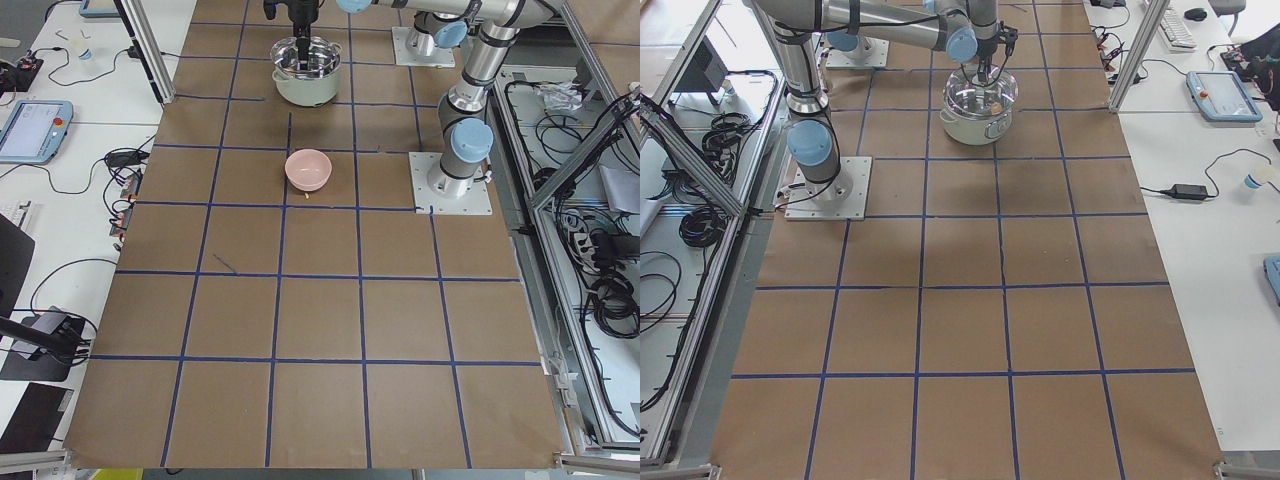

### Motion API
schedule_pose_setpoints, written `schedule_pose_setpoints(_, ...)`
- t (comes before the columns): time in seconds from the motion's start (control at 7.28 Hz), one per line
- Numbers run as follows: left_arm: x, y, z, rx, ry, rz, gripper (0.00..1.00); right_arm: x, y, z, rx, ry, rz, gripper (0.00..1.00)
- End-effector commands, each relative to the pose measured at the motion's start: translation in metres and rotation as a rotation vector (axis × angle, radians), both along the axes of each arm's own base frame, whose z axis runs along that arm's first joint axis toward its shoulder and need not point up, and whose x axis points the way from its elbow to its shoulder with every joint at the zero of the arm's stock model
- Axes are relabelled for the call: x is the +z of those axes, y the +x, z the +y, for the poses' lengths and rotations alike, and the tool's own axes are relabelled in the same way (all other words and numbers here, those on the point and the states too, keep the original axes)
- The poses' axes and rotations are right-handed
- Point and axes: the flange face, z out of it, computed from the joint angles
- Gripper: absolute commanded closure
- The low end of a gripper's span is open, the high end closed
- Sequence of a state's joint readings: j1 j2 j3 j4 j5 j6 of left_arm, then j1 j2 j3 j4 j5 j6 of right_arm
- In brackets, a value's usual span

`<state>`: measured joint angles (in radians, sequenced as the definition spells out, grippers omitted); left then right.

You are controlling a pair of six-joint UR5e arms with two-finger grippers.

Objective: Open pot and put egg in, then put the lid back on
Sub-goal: 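Release the lid knob and raise the right gripper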

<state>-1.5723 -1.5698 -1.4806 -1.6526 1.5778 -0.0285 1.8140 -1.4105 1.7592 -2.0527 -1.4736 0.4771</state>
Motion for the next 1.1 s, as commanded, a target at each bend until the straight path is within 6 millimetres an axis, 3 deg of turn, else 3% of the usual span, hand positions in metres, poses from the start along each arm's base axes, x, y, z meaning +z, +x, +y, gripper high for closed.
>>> schedule_pose_setpoints(0.0, 0.0003, 0.0002, 0.0009, 0.001, 0.0, -0.002, 0.0, -0.0002, -0.0004, 0.0043, -0.001, 0.023, 0.003, 0.69)
schedule_pose_setpoints(0.96, -0.003, 0.0009, 0.0001, -0.003, 0.003, -0.002, 0.0, -0.0013, -0.0016, 0.0044, -0.002, 0.027, 0.007, 0.66)
